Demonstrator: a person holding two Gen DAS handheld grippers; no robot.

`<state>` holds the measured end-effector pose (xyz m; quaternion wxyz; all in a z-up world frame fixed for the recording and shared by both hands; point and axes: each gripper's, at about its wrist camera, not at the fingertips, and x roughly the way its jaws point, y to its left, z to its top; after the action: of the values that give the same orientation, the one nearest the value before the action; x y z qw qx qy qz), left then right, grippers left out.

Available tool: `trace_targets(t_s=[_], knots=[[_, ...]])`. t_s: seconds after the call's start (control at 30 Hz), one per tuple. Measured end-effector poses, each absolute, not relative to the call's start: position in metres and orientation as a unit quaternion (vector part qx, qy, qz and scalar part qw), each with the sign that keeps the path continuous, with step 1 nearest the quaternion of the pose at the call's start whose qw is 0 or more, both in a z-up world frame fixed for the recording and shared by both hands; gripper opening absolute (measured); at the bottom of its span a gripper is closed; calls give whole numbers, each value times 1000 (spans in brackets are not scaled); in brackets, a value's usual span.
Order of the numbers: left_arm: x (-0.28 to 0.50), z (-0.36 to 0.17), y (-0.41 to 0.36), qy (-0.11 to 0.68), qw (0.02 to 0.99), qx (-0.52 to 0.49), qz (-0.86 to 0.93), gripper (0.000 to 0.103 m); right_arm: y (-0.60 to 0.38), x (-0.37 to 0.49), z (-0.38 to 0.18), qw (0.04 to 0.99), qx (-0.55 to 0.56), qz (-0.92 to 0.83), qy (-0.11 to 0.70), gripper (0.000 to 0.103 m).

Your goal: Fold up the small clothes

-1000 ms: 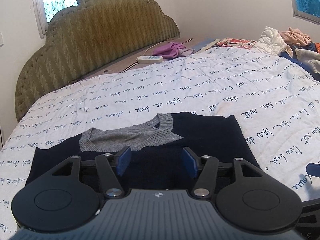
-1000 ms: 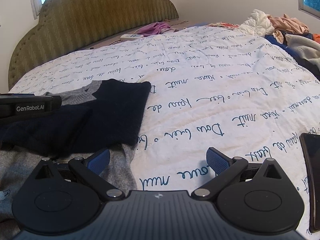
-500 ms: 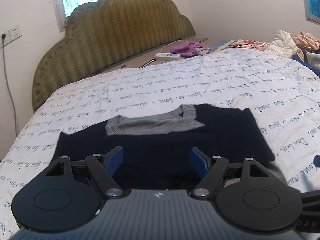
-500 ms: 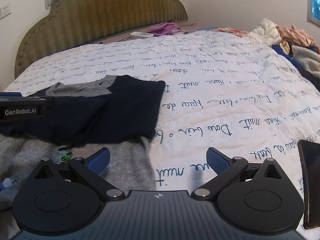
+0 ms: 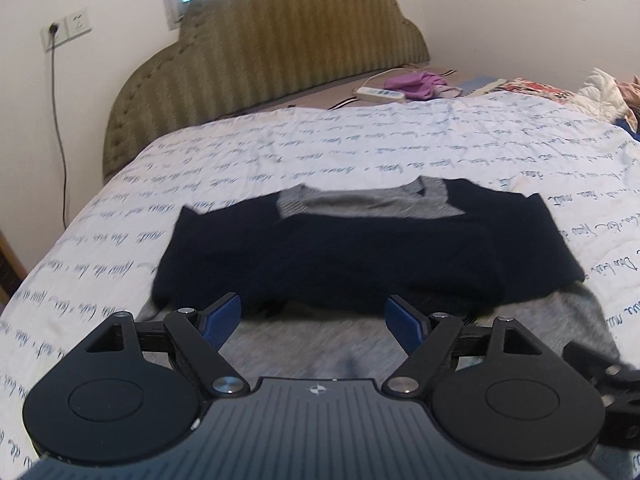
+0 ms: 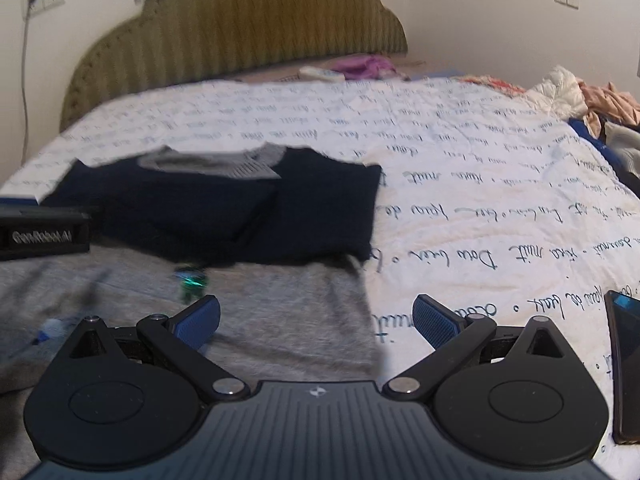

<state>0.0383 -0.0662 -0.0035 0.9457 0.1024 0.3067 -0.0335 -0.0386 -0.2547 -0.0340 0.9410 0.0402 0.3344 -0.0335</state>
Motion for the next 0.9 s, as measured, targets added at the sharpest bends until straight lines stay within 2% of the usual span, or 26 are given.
trace_targets(t_s=[0.2, 0.37, 0.47, 0.6, 0.73, 0.9], knots=[[27, -6, -42, 316, 944, 91, -12, 84, -248, -58, -23, 956, 66, -36, 283, 103], [22, -8, -26, 324, 943, 76, 2, 86, -222, -46, -43, 933, -15, -41, 359, 103], [18, -9, -20, 324, 943, 79, 9, 87, -218, -59, -37, 946, 15, -21, 323, 103], [13, -9, -8, 326, 942, 73, 18, 88, -228, -87, -11, 969, 89, -17, 228, 103], [7, -10, 5, 333, 941, 59, 17, 88, -239, -70, -24, 936, 147, 38, 316, 103], [-8, -11, 19, 331, 942, 61, 11, 90, -232, -95, -20, 960, 121, 3, 252, 103]])
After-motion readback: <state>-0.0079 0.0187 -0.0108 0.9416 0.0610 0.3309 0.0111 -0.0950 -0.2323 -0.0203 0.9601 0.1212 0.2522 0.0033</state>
